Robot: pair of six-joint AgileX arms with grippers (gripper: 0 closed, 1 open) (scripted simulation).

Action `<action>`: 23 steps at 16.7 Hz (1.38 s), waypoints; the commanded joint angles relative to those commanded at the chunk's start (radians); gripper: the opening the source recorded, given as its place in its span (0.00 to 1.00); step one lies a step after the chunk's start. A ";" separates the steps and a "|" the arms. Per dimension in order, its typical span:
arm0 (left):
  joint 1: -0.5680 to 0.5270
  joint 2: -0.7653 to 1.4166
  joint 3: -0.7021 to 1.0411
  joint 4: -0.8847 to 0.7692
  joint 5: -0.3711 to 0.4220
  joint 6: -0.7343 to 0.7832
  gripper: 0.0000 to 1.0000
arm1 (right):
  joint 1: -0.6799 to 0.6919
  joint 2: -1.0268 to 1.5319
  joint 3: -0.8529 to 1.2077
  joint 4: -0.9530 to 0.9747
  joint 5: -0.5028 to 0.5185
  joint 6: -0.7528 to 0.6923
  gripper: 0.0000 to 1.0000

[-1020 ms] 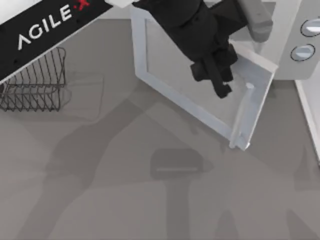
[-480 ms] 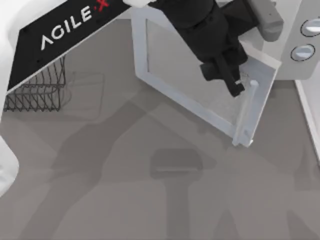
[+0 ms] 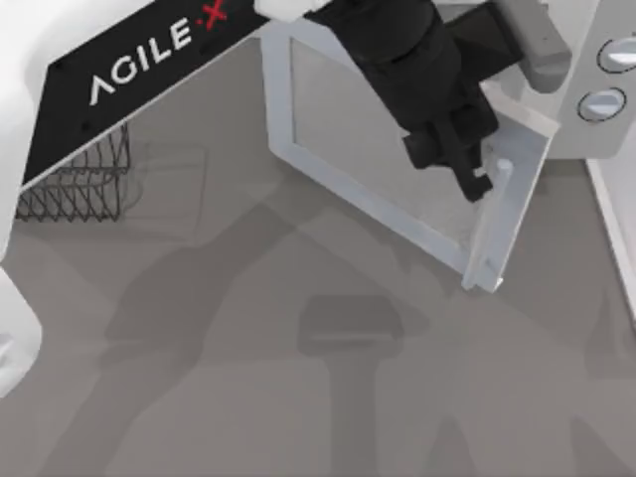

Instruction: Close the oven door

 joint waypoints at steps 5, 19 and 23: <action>-0.014 0.043 0.048 -0.020 -0.009 -0.017 0.00 | 0.000 0.000 0.000 0.000 0.000 0.000 1.00; -0.049 0.140 0.198 -0.076 0.007 -0.036 0.00 | 0.000 0.000 0.000 0.000 0.000 0.000 1.00; -0.042 0.149 0.259 -0.073 -0.017 -0.053 0.00 | 0.000 0.000 0.000 0.000 0.000 0.000 1.00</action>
